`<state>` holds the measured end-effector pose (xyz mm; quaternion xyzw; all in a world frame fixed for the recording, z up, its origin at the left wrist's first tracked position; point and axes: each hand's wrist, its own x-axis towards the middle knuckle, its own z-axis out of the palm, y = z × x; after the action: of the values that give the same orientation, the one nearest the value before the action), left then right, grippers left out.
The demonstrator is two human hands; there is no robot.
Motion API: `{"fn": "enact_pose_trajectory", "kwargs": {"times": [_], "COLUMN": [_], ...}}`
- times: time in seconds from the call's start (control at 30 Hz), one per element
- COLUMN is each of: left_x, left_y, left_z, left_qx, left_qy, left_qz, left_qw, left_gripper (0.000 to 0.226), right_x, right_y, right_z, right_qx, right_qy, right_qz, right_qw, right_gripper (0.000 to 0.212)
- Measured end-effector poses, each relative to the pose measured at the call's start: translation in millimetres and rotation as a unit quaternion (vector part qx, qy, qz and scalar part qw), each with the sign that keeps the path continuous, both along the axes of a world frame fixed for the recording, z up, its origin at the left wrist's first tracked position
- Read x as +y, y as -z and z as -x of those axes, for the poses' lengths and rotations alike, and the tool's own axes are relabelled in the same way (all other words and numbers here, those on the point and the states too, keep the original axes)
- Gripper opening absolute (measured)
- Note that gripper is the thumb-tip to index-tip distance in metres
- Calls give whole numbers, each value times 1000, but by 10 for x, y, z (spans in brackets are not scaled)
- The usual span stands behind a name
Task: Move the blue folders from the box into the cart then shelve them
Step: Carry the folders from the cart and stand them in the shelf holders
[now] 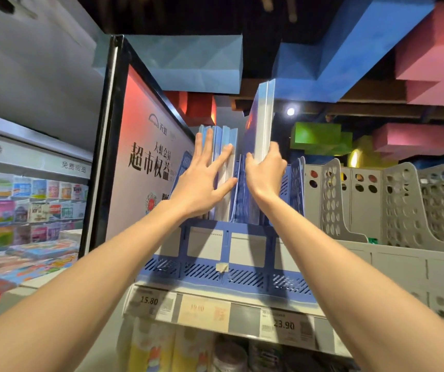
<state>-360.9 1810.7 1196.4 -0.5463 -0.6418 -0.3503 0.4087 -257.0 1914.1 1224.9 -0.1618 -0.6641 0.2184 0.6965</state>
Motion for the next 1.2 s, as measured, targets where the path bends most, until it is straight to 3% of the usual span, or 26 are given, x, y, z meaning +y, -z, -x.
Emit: {"fn": "enact_pose_trajectory", "kwargs": {"times": [0.17, 0.37, 0.47, 0.63, 0.93, 1.2], "left_x": [-19, 23, 105, 122, -2, 0], "left_y": [16, 219, 288, 257, 167, 140], "left_z": [11, -114, -149, -163, -67, -17], "left_qx": [-11, -32, -38, -53, -84, -62], "left_qy": [29, 32, 14, 20, 87, 68], "left_qz": [11, 36, 25, 25, 88, 96], "left_qw": [999, 998, 999, 998, 989, 991], "left_gripper": [84, 134, 146, 147, 134, 131], "right_x": [15, 77, 116, 167, 62, 77], "right_y": [-5, -58, -101, -219, -199, -181], "right_z": [3, -34, -96, -169, -16, -79], "right_qx": [18, -26, -71, -141, -134, -154], "right_qy": [-33, -83, -99, -170, -187, -196], "right_qz": [4, 79, 86, 97, 75, 27], "right_qw": [999, 993, 989, 971, 970, 968], "right_gripper": [32, 43, 52, 58, 42, 34]}}
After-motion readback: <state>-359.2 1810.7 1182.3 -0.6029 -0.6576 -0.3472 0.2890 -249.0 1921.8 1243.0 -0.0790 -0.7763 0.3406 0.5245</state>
